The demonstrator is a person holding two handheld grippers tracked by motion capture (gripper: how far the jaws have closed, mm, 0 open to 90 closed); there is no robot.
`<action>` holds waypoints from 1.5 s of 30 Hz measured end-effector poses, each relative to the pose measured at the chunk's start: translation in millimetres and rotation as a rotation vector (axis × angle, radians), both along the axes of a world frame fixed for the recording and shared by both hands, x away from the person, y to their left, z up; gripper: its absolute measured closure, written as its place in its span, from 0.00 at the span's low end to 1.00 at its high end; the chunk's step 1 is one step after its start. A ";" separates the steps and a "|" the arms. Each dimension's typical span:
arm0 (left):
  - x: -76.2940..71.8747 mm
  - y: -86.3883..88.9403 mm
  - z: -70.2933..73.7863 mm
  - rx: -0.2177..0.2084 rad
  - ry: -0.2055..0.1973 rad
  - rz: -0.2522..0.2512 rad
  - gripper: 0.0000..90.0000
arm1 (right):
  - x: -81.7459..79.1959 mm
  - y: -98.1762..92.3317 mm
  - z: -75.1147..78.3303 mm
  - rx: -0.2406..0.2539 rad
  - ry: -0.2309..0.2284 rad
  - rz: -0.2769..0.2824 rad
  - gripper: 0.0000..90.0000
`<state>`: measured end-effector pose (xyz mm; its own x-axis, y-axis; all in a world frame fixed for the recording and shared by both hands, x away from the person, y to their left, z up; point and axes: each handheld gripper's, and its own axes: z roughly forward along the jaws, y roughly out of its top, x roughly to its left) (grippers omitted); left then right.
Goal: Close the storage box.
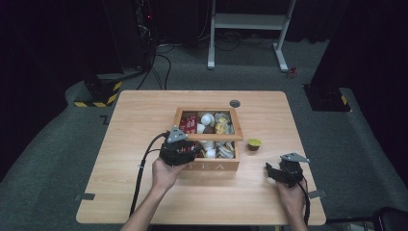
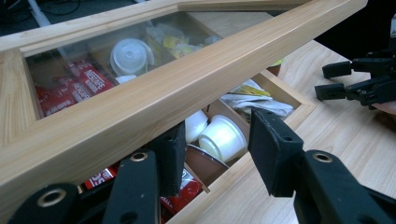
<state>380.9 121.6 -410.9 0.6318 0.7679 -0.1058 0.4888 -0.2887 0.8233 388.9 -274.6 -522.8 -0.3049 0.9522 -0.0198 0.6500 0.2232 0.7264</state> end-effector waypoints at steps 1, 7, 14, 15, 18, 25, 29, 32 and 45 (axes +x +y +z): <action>-0.5 0.2 -1.3 -0.001 0.003 -0.003 0.63 | 0.0 0.0 0.0 0.000 0.000 0.000 0.34; -2.9 0.0 -6.7 0.000 0.013 -0.004 0.63 | -0.1 0.2 0.0 0.001 0.001 -0.001 0.34; -6.0 -0.7 -14.5 0.016 0.020 -0.004 0.63 | -0.1 0.1 -0.1 0.001 -0.002 0.000 0.34; -6.5 -0.8 -16.1 0.017 0.018 -0.004 0.63 | -0.1 0.1 -0.1 0.000 -0.002 0.000 0.34; -7.7 -0.8 -19.4 0.015 0.027 -0.003 0.63 | -0.1 0.1 -0.1 0.001 -0.002 0.000 0.34; -9.5 -1.0 -25.6 0.026 0.032 -0.004 0.64 | -0.4 0.4 -0.1 0.003 0.000 -0.001 0.34; -10.3 -1.4 -28.2 0.029 0.035 -0.004 0.64 | -0.4 0.4 -0.1 0.003 0.000 -0.001 0.34; -10.9 -1.2 -30.3 0.029 0.036 -0.004 0.64 | -0.4 0.4 -0.1 0.003 0.000 -0.001 0.34; -14.5 -1.8 -36.3 0.055 0.028 -0.011 0.71 | -0.3 0.2 -0.1 0.002 -0.001 0.001 0.34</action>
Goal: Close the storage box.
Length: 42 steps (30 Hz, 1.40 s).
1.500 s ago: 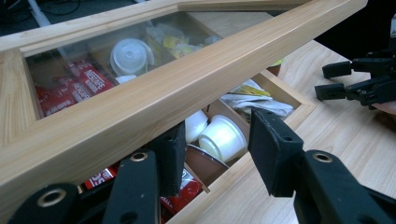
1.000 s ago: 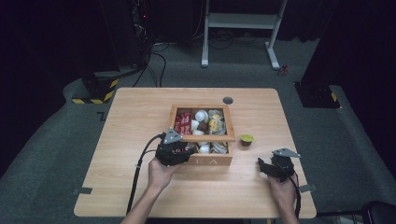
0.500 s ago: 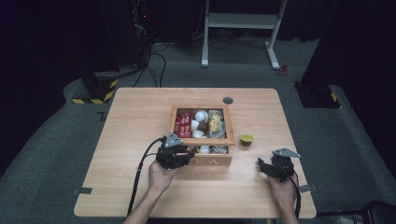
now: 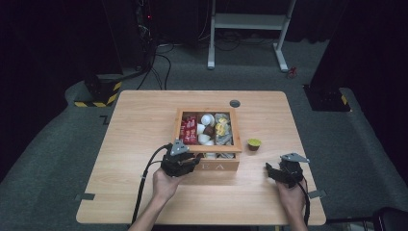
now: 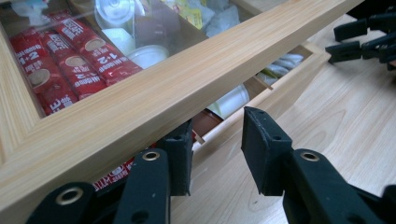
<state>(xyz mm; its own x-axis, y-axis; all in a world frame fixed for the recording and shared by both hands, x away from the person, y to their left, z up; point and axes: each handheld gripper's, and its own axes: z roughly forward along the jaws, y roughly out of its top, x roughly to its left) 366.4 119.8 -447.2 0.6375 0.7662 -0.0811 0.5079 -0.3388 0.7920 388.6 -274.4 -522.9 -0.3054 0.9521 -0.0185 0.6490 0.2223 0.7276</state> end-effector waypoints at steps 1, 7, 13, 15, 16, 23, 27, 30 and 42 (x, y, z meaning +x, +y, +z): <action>0.2 0.2 -0.9 0.006 0.001 -0.001 0.71 | 0.0 0.0 0.0 0.000 0.000 0.000 0.34; -0.5 1.3 -7.1 -0.017 0.018 0.000 0.73 | 0.0 0.0 0.0 0.000 0.000 0.000 0.34; -1.8 2.8 -8.4 -0.032 0.015 0.002 0.74 | 0.0 0.0 0.0 0.000 0.000 0.000 0.34; -3.3 2.7 -9.3 -0.046 0.015 0.006 0.75 | 0.0 0.0 0.0 0.000 0.000 0.000 0.34; -3.6 3.0 -9.5 -0.045 0.015 0.003 0.75 | 0.0 0.0 0.0 0.000 0.000 0.000 0.34; -6.1 3.2 -10.2 -0.050 0.015 -0.002 0.76 | 0.0 0.0 0.0 0.000 0.000 0.000 0.34; -6.9 2.5 -12.5 -0.040 0.022 -0.012 0.77 | 0.0 -0.1 0.0 0.000 0.000 0.000 0.34; -8.0 1.7 -15.1 -0.043 0.026 -0.014 0.77 | 0.0 0.0 0.0 0.000 0.000 0.000 0.34; -11.5 0.8 -21.2 -0.037 0.036 -0.023 0.77 | 0.0 0.0 0.0 0.000 0.000 0.000 0.34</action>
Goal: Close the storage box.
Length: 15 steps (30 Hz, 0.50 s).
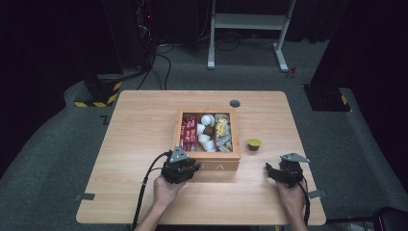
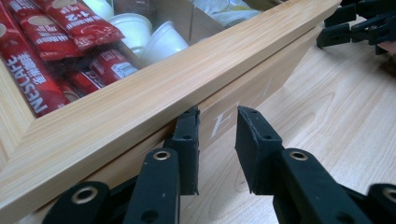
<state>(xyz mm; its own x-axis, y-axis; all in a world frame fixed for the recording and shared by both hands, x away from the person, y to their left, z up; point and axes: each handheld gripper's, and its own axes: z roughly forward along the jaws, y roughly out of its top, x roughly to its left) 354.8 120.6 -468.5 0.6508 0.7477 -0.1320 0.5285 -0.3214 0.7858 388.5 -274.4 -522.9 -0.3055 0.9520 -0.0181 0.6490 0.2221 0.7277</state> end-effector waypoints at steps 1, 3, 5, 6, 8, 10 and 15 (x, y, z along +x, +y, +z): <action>0.0 0.1 -0.5 0.003 -0.001 -0.002 0.77 | 0.0 0.0 0.0 0.000 0.000 0.000 0.34; -1.0 -0.3 -2.4 0.005 0.002 -0.006 0.77 | 0.0 0.0 0.0 0.000 0.000 0.000 0.34; -1.8 0.0 -3.9 0.009 -0.001 -0.012 0.77 | 0.0 0.0 0.0 0.000 0.000 0.000 0.34; -1.9 0.3 -4.0 0.011 -0.004 -0.009 0.77 | 0.0 0.0 0.0 0.000 0.000 0.000 0.34; -2.0 0.6 -4.1 0.007 -0.001 -0.009 0.77 | 0.0 0.0 0.0 0.000 0.000 0.000 0.34; -2.6 0.7 -3.9 0.008 0.001 -0.007 0.76 | 0.0 0.0 0.0 0.000 0.000 0.000 0.34; -4.1 2.5 -2.7 0.003 -0.001 -0.007 0.75 | 0.0 0.0 0.0 0.000 0.000 0.000 0.34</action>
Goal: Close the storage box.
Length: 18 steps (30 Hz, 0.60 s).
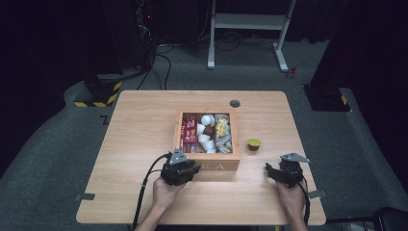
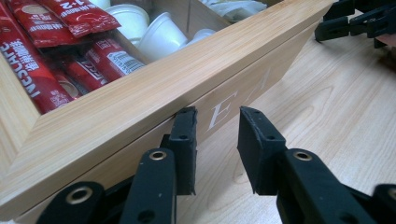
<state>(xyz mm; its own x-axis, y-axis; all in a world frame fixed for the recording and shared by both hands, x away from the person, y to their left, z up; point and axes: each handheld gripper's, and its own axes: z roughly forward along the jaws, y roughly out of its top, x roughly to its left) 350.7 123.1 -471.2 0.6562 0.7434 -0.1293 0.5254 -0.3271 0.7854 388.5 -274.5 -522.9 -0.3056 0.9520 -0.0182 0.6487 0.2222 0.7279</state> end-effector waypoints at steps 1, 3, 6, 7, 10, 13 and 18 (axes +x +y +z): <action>-0.4 0.8 0.8 0.001 -0.003 -0.001 0.74 | 0.0 0.0 0.0 0.000 0.000 0.000 0.34; -1.9 1.9 2.8 -0.009 -0.005 0.003 0.72 | 0.0 0.0 0.0 0.000 0.000 0.000 0.34; -4.1 4.4 6.2 -0.013 -0.015 0.002 0.69 | 0.0 0.0 0.0 0.000 0.000 0.000 0.34; -5.2 5.4 7.5 -0.016 -0.016 0.005 0.68 | 0.0 0.0 0.0 0.000 0.000 0.000 0.34; -7.0 10.3 11.4 -0.031 -0.024 0.009 0.66 | 0.1 -0.1 0.0 0.000 0.000 0.000 0.34; -8.1 14.3 14.3 -0.048 -0.032 0.020 0.64 | 0.1 -0.1 0.0 0.001 0.001 0.000 0.34; -8.9 19.8 19.6 -0.068 -0.048 0.039 0.62 | 0.1 -0.1 0.0 0.001 0.000 0.000 0.34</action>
